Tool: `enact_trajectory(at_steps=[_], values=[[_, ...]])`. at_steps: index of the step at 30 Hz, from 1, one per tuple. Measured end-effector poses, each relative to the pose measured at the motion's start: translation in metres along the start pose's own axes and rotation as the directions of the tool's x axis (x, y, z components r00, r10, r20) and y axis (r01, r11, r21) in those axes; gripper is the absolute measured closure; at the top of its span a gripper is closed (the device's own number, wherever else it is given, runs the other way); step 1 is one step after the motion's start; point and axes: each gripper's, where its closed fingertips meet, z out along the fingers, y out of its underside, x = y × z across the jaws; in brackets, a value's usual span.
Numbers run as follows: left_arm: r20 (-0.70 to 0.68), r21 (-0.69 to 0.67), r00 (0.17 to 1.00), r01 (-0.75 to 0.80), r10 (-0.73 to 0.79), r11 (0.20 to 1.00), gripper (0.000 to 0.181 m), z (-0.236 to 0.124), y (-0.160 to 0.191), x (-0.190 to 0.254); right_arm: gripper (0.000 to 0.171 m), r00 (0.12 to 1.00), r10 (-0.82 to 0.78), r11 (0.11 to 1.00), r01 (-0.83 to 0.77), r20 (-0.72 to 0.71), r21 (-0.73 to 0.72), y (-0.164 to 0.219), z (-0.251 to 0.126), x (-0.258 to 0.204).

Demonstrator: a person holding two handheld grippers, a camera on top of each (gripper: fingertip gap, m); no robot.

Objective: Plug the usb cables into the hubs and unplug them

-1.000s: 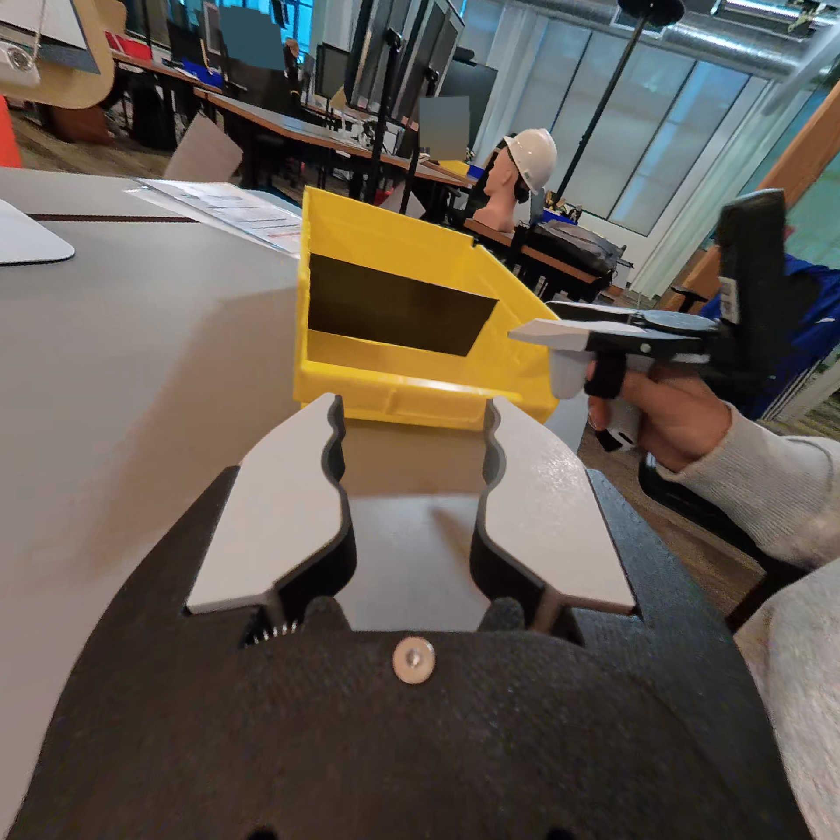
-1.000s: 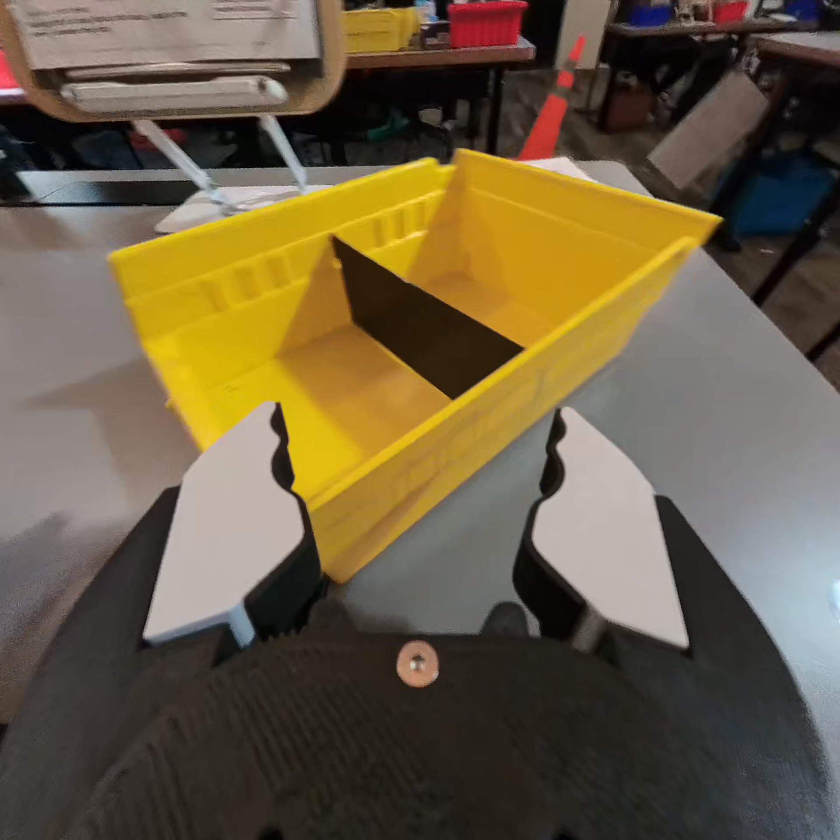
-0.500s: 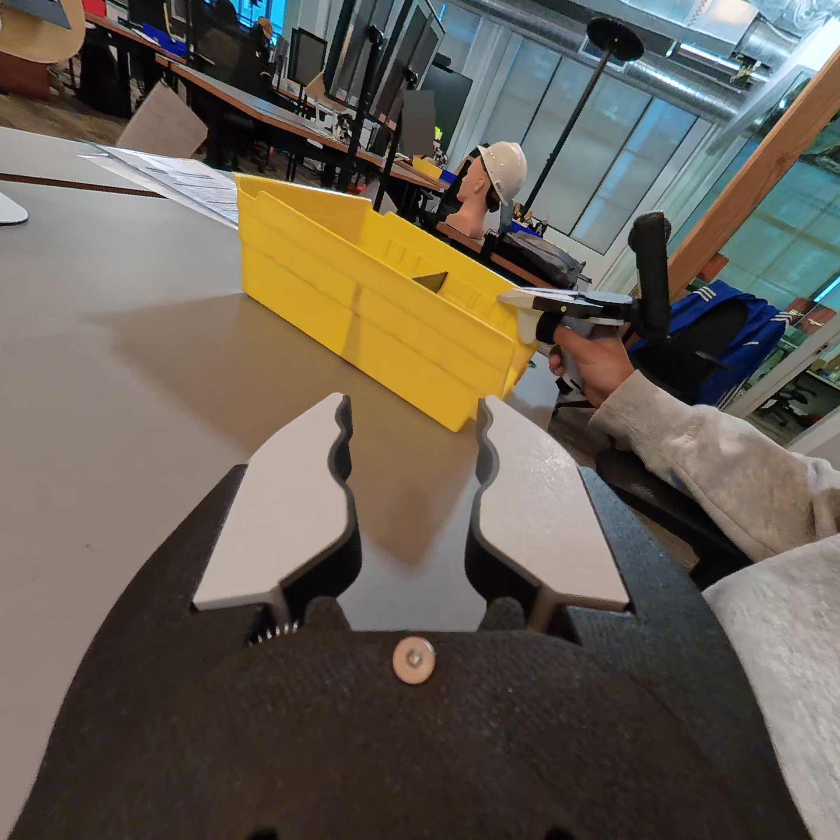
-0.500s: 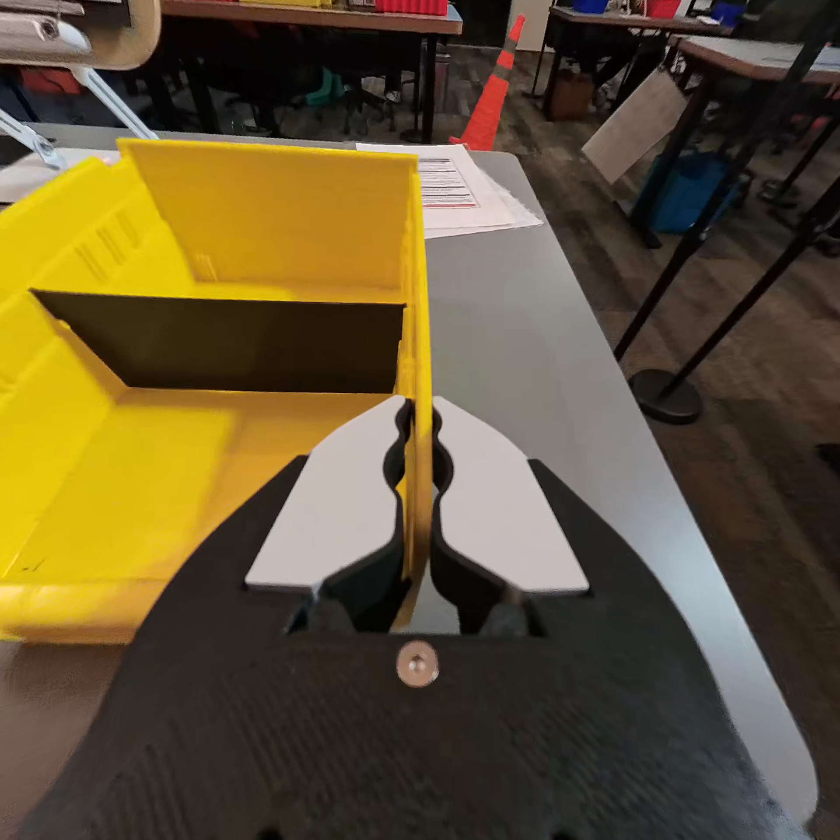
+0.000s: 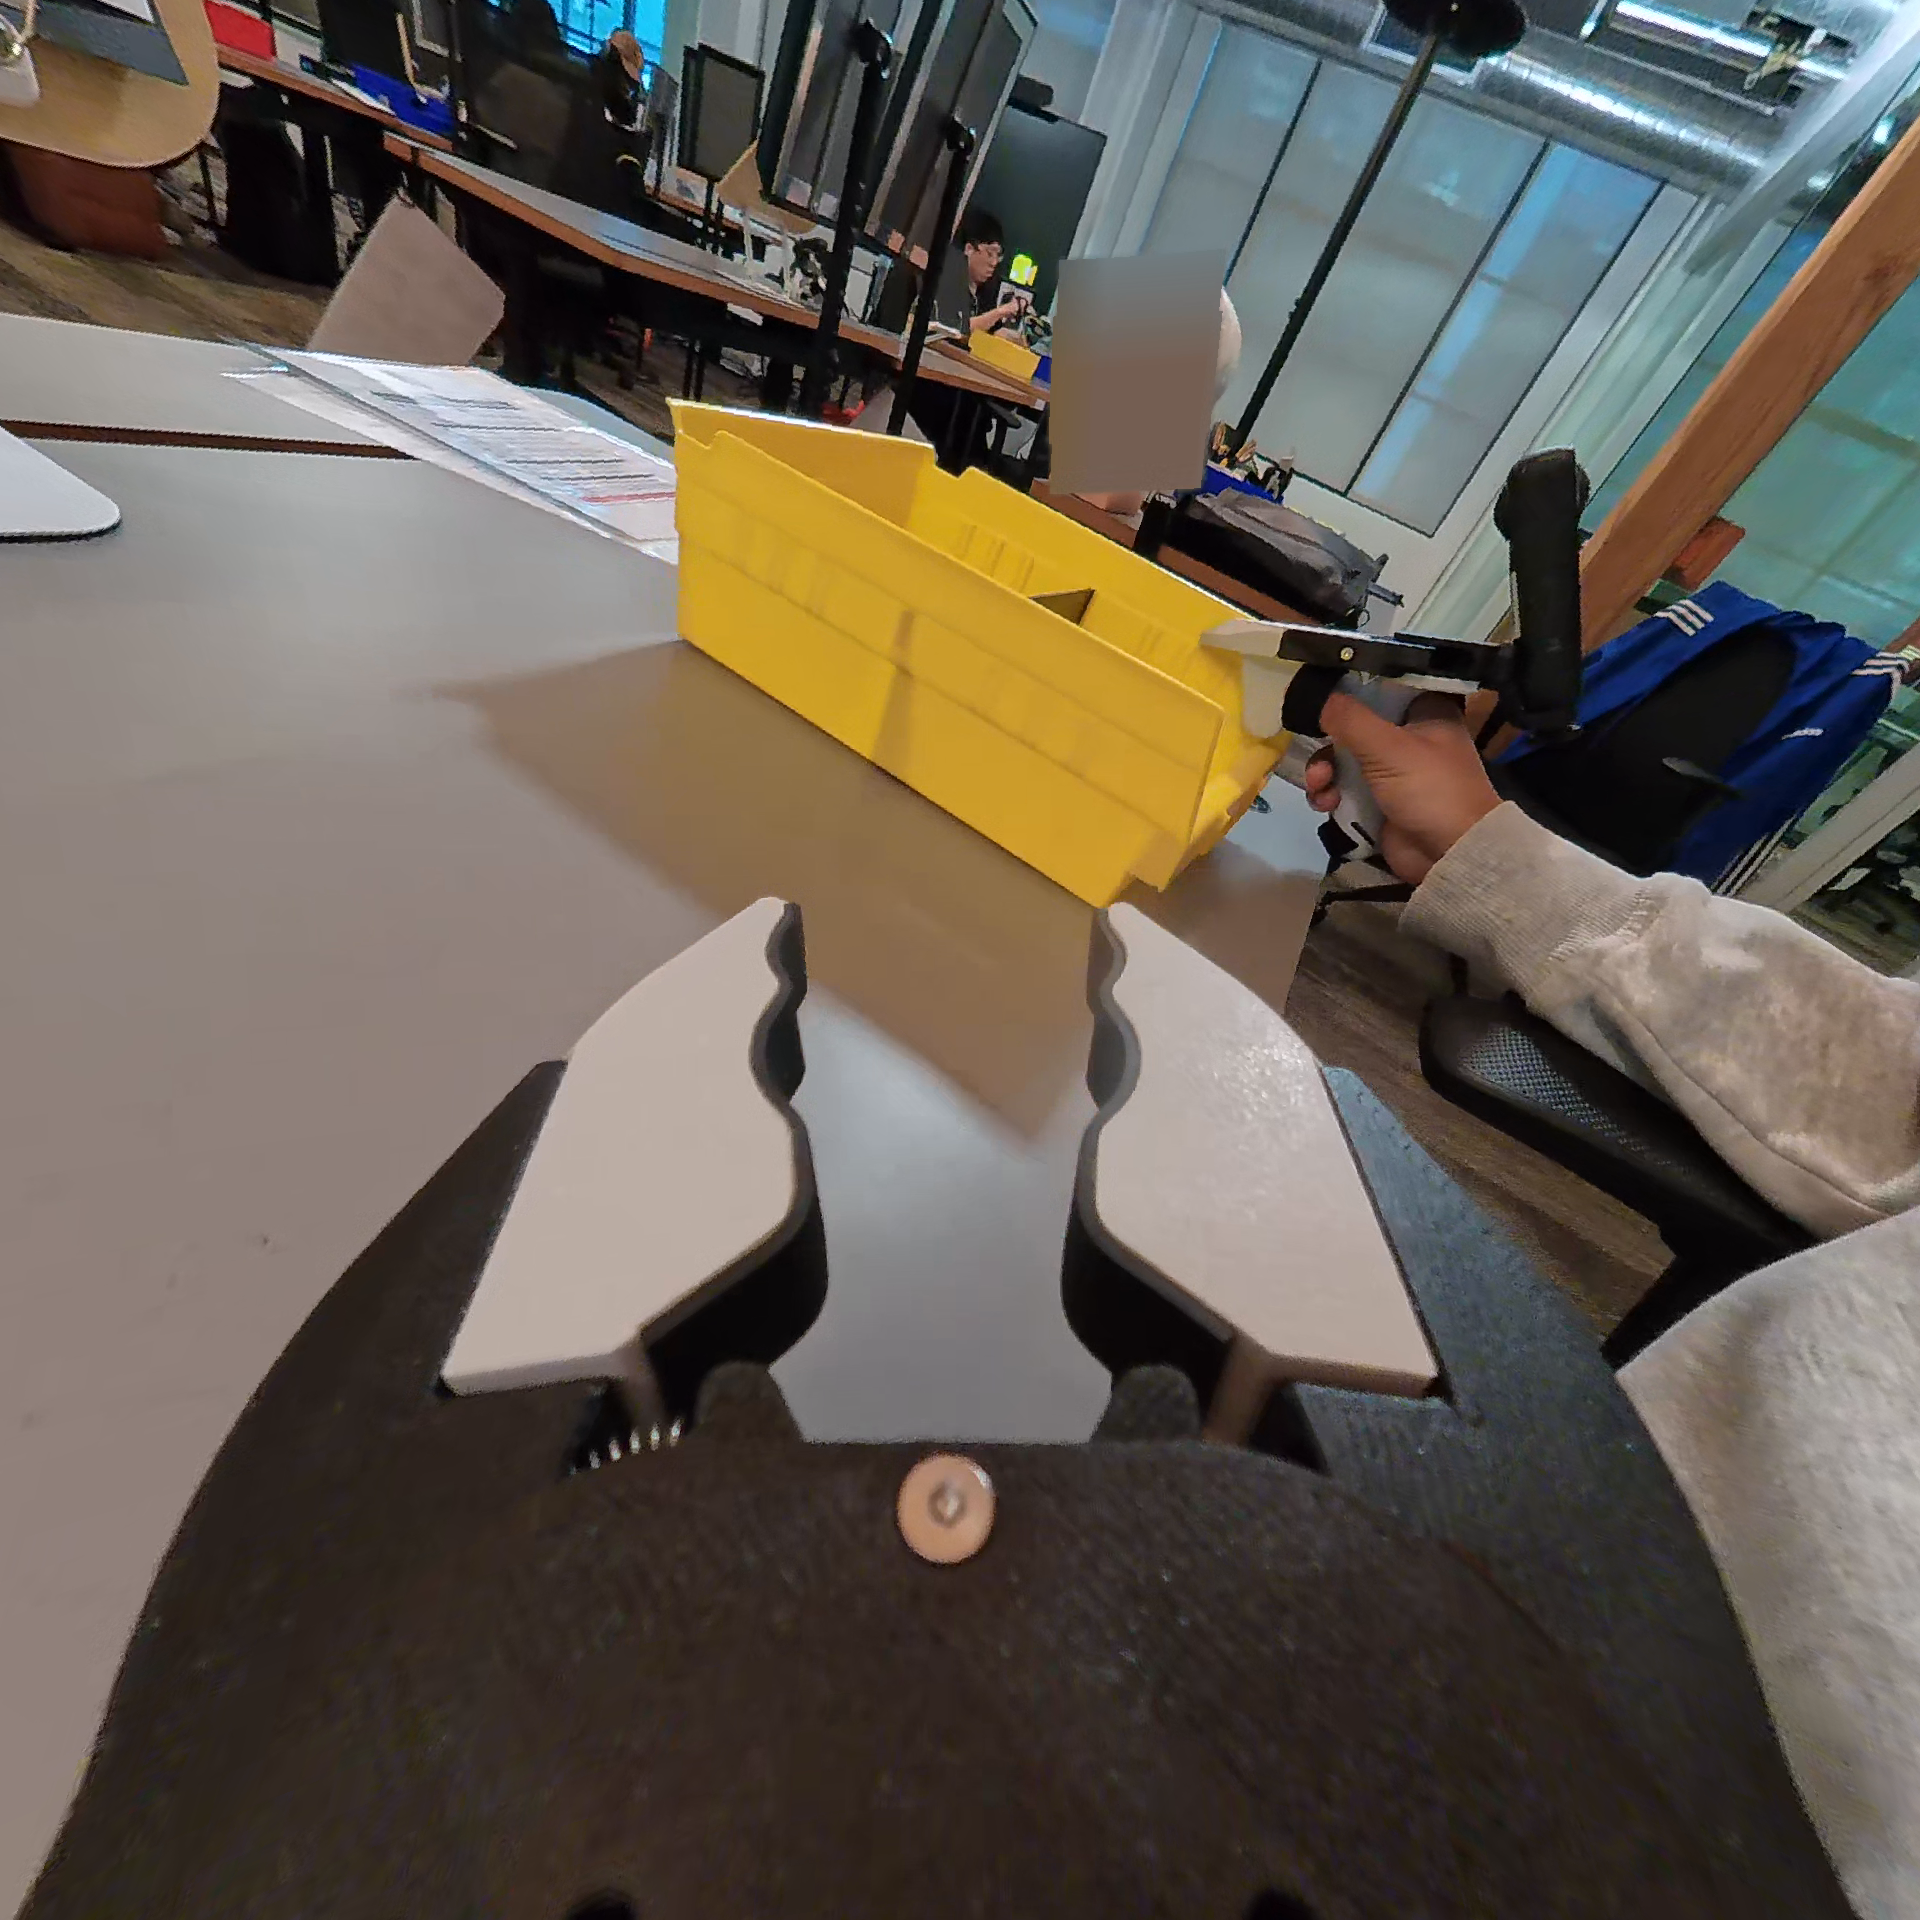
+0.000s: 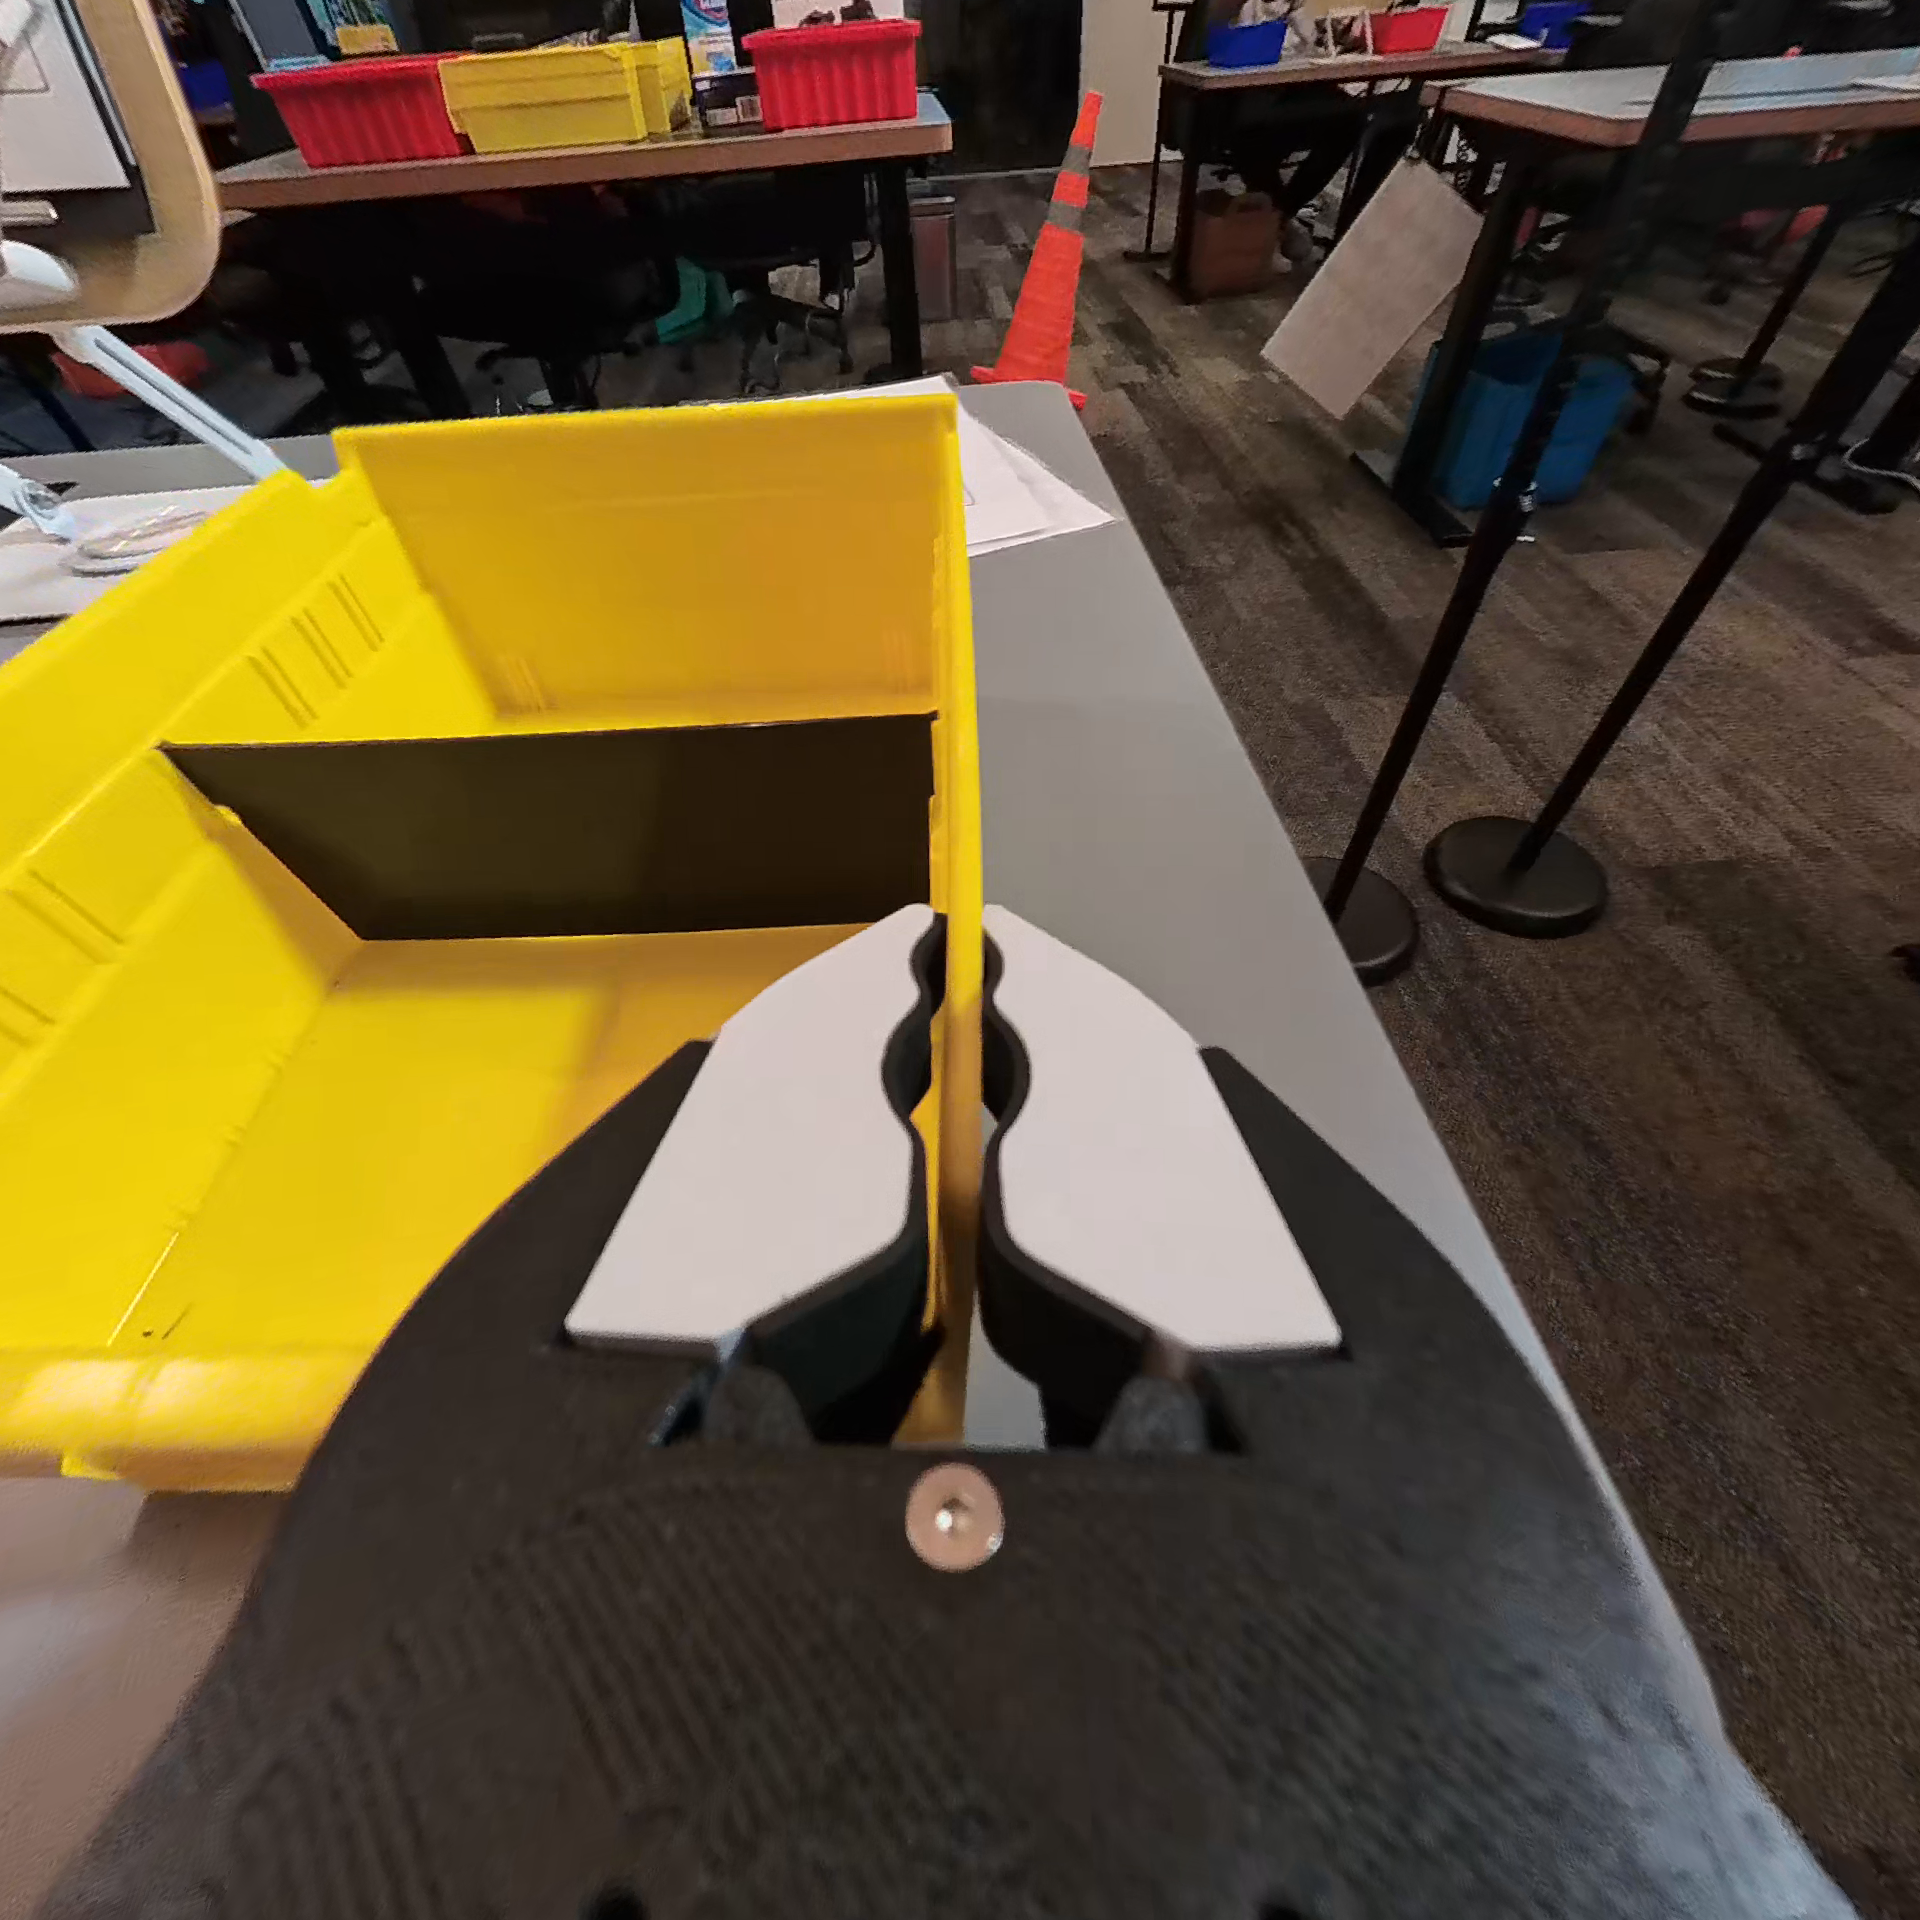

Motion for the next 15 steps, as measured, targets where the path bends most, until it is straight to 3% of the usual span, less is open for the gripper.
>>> enact_trajectory(at_steps=[1,5,9,12,15], values=[[0.002,0.000,1.000,-0.004,0.004,1.000,0.129,0.000,0.000,0.000,0.168,1.000,-0.003,1.000,0.003,-0.008,0.002,0.000,0.001,0.003],[0.008,-0.002,1.000,-0.021,0.021,1.000,0.129,0.000,0.000,0.000,0.164,0.999,-0.003,1.000,0.003,-0.033,0.015,-0.001,0.002,0.012],[0.027,0.001,0.998,-0.054,0.054,0.999,0.127,-0.001,-0.003,0.000,0.147,0.995,0.061,0.997,-0.058,-0.079,0.046,-0.006,-0.004,0.022],[0.101,0.010,0.988,-0.115,0.113,0.993,0.120,-0.008,-0.010,-0.009,0.135,0.992,0.112,0.973,-0.096,-0.064,0.211,-0.042,-0.032,0.014],[0.272,0.039,0.938,-0.235,0.216,0.971,0.103,-0.027,-0.032,-0.032,0.134,0.993,0.110,0.910,-0.118,0.044,0.396,-0.085,-0.071,-0.027]])
